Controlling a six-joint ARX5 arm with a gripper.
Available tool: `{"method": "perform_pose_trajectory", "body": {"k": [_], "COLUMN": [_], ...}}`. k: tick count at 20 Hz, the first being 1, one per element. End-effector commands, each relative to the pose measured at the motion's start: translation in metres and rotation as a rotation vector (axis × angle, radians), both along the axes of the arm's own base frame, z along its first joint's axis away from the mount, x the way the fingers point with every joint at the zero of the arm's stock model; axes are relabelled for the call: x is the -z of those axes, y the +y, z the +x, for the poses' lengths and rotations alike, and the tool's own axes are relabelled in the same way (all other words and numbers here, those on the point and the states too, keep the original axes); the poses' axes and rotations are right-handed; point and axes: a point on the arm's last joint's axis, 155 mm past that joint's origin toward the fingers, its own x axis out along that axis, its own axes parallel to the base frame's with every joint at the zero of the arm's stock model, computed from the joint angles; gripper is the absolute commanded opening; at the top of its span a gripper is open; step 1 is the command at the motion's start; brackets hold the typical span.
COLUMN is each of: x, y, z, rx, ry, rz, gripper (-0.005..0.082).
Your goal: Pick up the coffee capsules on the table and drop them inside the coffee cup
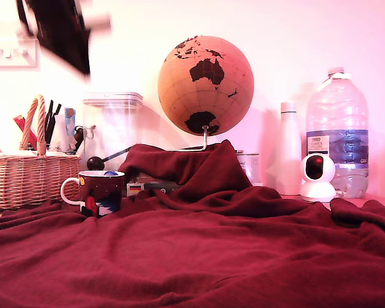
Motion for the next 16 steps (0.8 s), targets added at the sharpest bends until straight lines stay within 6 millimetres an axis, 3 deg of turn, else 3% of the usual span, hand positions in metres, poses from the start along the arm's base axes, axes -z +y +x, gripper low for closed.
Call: {"method": "perform_pose_trajectory", "body": {"k": [1,4,7,12,16], "x": [-0.012,-0.052,-0.074,-0.068,-0.047], "y": [-0.001,0.002,0.005,0.011,0.015], "z": [-0.001,-0.011,-0.027,-0.051,-0.069], "rx": [0.002,0.003,0.004,0.003,0.002], "ry": [-0.037,-0.140,-0.223,-0.318,-0.363], "rz": [-0.005,-0.029,-0.049,-0.072,-0.085], "gripper": [-0.0024,-0.0024,-0.0024,-0.0024,-0.0024]}}
